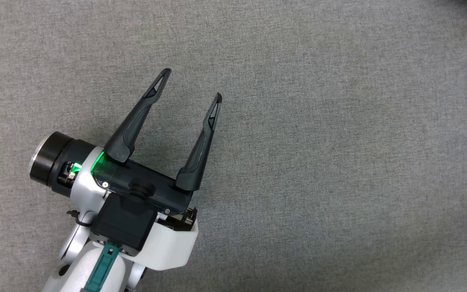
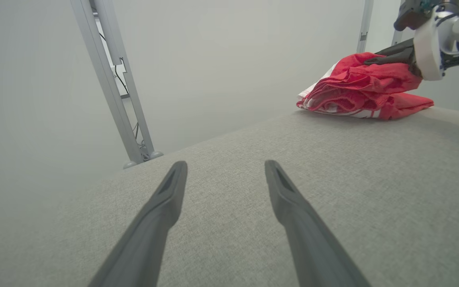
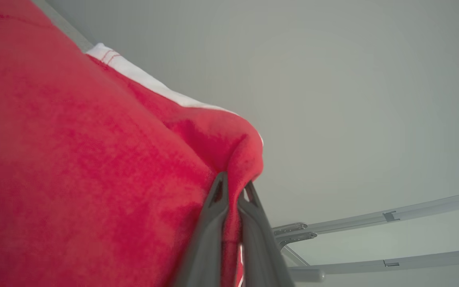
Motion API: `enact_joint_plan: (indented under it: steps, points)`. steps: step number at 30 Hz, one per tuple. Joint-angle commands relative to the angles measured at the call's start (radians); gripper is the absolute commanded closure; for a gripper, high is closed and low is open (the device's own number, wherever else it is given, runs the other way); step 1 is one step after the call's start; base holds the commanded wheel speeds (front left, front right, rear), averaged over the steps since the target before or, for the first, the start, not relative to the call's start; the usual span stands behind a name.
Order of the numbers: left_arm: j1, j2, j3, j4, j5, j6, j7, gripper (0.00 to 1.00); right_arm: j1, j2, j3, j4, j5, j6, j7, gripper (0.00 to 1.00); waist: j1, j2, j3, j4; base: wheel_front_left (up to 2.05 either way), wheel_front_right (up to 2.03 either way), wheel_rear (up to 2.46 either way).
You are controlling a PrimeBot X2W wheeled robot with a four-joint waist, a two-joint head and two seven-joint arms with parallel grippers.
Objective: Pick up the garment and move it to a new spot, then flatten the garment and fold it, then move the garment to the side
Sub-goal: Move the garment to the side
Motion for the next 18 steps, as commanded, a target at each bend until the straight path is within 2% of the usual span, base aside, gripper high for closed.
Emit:
enact_joint_plan:
  steps: [1, 3, 4, 5, 10, 13, 14, 18]
  points:
    - [-0.022, 0.003, 0.0, 0.002, -0.005, -0.002, 0.001, 0.0, -0.007, 0.005, -0.011, 0.012, -0.016, -0.001, 0.0, 0.91, 0.0, 0.0, -0.001, 0.002, 0.0, 0.0, 0.0]
    - [-0.021, 0.005, 0.0, 0.004, -0.007, -0.002, 0.001, 0.0, -0.005, 0.007, -0.019, 0.02, -0.054, -0.001, 0.0, 0.5, 0.0, 0.0, -0.002, 0.007, 0.0, 0.0, 0.0]
    - [-0.022, 0.005, 0.001, 0.005, -0.009, -0.001, 0.0, 0.0, -0.004, 0.006, -0.026, 0.022, -0.069, -0.001, 0.0, 0.15, 0.0, 0.0, -0.004, 0.01, 0.0, 0.0, 0.0]
    - [-0.022, 0.005, 0.002, 0.005, -0.01, 0.001, -0.001, 0.0, -0.003, 0.006, -0.034, 0.024, -0.087, -0.001, 0.0, 0.0, 0.0, 0.0, -0.006, 0.012, 0.0, 0.0, 0.0]
    - [-0.018, 0.003, -0.002, 0.014, -0.015, 0.007, -0.004, 0.0, 0.01, -0.001, -0.132, -0.018, -0.224, -0.001, 0.0, 0.0, 0.0, 0.0, -0.024, 0.021, 0.0, 0.0, 0.0]
    - [-0.011, 0.001, -0.003, 0.026, -0.02, 0.012, -0.008, 0.0, 0.051, 0.05, -0.231, -0.067, -0.31, -0.001, 0.0, 0.0, 0.0, 0.0, -0.05, 0.018, 0.0, 0.0, 0.0]
    - [-0.011, 0.001, -0.003, 0.026, -0.02, 0.012, -0.008, 0.0, 0.051, 0.05, -0.231, -0.067, -0.31, -0.001, 0.0, 0.0, 0.0, 0.0, -0.05, 0.018, 0.0, 0.0, 0.0]
    - [0.01, -0.005, -0.002, 0.053, -0.035, 0.019, -0.017, 0.0, 0.147, 0.187, -0.367, -0.17, -0.311, -0.001, 0.0, 0.0, 0.0, 0.0, -0.104, 0.008, 0.0, 0.0, 0.0]
